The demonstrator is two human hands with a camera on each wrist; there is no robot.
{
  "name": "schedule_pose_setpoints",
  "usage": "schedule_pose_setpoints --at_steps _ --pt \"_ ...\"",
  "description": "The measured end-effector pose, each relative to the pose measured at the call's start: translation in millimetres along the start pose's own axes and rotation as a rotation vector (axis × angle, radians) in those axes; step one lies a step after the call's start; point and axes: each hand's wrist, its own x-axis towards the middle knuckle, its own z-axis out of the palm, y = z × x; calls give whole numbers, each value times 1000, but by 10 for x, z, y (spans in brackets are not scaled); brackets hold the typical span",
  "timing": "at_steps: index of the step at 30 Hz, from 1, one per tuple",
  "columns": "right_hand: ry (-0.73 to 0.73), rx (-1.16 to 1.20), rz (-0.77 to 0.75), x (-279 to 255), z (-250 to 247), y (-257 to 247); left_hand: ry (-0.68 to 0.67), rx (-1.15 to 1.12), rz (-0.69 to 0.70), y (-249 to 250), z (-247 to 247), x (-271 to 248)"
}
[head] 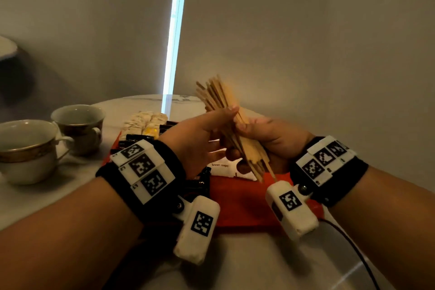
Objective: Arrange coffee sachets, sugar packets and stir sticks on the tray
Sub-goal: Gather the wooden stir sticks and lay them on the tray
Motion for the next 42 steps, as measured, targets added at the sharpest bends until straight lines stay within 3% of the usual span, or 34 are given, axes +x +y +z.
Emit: schedule_pose_setpoints --at_steps 7,12,16,21,25,31,36,42 --pt "-54 116 -89 207 288 98 127 28 193 16 5 -11" --pt "147 13 -165 168 210 177 215 13 282 -43 -14 22" --pt "56 -9 -164 61 79 253 247 79 321 -98 34 -8" --pt "208 -364 -188 -145 102 228 295 168 373 -141 191 12" --pt "248 -454 -242 -209 118 189 274 184 379 -74 292 76" --pt "203 -242 -254 -252 -57 159 200 281 348 124 479 123" --pt "258 -263 -305 -246 -155 163 280 56 348 12 544 221" --pt "279 -281 -237 -160 -112 253 338 -127 308 -147 439 248"
